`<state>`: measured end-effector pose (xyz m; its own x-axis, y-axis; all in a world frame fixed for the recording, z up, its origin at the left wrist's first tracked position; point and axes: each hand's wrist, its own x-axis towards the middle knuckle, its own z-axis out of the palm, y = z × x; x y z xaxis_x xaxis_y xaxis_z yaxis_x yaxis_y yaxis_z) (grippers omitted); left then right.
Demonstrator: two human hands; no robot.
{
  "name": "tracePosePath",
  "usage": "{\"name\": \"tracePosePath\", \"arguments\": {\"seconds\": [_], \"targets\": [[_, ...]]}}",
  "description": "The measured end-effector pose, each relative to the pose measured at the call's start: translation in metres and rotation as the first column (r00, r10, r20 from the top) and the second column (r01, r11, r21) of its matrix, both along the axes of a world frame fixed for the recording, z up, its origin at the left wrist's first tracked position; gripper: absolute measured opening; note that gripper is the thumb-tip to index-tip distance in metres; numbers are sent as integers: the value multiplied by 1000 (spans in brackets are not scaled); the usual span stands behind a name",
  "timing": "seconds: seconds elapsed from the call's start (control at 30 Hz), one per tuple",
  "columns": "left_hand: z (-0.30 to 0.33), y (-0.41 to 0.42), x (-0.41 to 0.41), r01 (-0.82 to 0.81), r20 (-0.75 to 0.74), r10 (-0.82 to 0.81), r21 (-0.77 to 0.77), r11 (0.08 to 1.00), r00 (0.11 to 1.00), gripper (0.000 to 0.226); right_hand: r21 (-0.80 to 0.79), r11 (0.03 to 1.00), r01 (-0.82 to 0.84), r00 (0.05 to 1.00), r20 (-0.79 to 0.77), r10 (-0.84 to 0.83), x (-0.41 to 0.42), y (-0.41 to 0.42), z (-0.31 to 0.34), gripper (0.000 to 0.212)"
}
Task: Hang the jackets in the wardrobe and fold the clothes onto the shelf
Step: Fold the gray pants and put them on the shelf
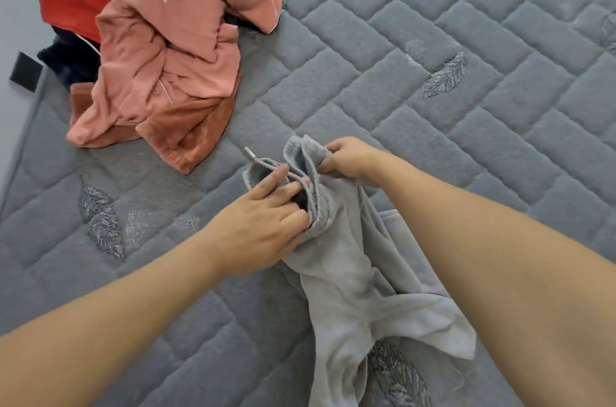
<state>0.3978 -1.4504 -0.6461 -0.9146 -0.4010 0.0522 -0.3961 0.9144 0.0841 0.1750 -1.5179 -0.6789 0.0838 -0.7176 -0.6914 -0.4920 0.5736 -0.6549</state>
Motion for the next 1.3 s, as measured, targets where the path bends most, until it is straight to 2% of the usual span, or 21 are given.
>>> {"name": "tracePosePath", "arguments": {"seconds": [0.03, 0.13, 0.17, 0.23, 0.27, 0.3, 0.43, 0.5, 0.57, 0.67, 0.73, 0.8, 0.87, 0.9, 0.93, 1.0, 1.03, 1.07, 1.13, 1.2, 1.3], "targets": [[1, 4, 1, 23, 9, -23, -10, 1000, 1000, 26, -27, 1000, -10, 1000, 12, 10, 1, 7, 4, 11], [3, 10, 5, -160, 13, 159, 103, 982, 987, 25, -171, 973, 155, 985, 99, -139, -11, 30, 20, 20], [5, 11, 8, -315, 12, 321, 233, 920, 947, 22, -201, 947, 252, 961, 165, -221, -16, 40, 28, 20], [12, 8, 14, -607, 95, 648, 472, 639, 756, 19, -201, 877, 436, 881, 293, -371, -29, 60, 48, 14], [17, 5, 18, -678, 148, 718, 500, 539, 680, 20, -212, 847, 487, 856, 307, -415, -36, 70, 57, 13], [25, 2, 21, -696, 201, 715, 507, 509, 670, 21, -247, 829, 501, 855, 287, -431, -44, 79, 67, 17], [102, -29, 8, -612, 434, 432, 548, 570, 790, 28, -444, 774, 452, 888, 138, -439, -72, 103, 123, 41], [146, -61, -12, -578, 443, 395, 438, 688, 805, 32, -540, 760, 362, 891, -40, -453, -89, 96, 157, 42], [181, -103, -44, -526, 357, 439, 199, 827, 825, 34, -653, 722, 228, 845, -236, -480, -108, 69, 189, 37], [198, -158, -88, -535, 101, 542, -88, 840, 834, 30, -758, 619, 203, 776, -262, -574, -132, 10, 210, 19], [177, -173, -105, -652, 18, 656, -91, 753, 755, 46, -728, 630, 271, 741, -260, -619, -144, -16, 199, 48], [137, -163, -106, -761, -81, 768, 107, 640, 635, 53, -648, 681, 342, 705, -302, -642, -151, -11, 164, 66], [77, -130, -90, -830, -30, 880, 317, 458, 474, 52, -495, 768, 406, 698, -375, -610, -154, 22, 112, 73], [43, -110, -76, -875, 81, 937, 394, 282, 339, 53, -383, 795, 471, 693, -398, -602, -153, 45, 82, 78], [12, -89, -59, -896, 234, 960, 443, 34, 152, 59, -264, 780, 568, 670, -402, -624, -151, 68, 53, 82], [-38, -49, -31, -770, 525, 836, 461, -440, -163, 79, -21, 568, 823, 533, -320, -783, -141, 111, 5, 87], [-56, -31, -23, -710, 603, 768, 442, -548, -218, 88, 103, 409, 907, 421, -272, -865, -136, 126, -13, 87], [-69, -16, -18, -723, 628, 746, 406, -559, -224, 92, 203, 267, 942, 311, -233, -921, -130, 136, -26, 87], [-85, -3, -16, -799, 565, 805, 392, -456, -182, 78, 210, 138, 968, 181, -202, -962, -124, 137, -38, 90], [-89, -1, -18, -761, 498, 862, 521, -386, -96, 48, 189, 88, 978, 115, -134, -984, -123, 129, -45, 75], [-81, 5, -19, -687, 451, 892, 644, -338, -16, 23, 199, 99, 975, 109, -41, -993, -115, 123, -38, 45]]}}
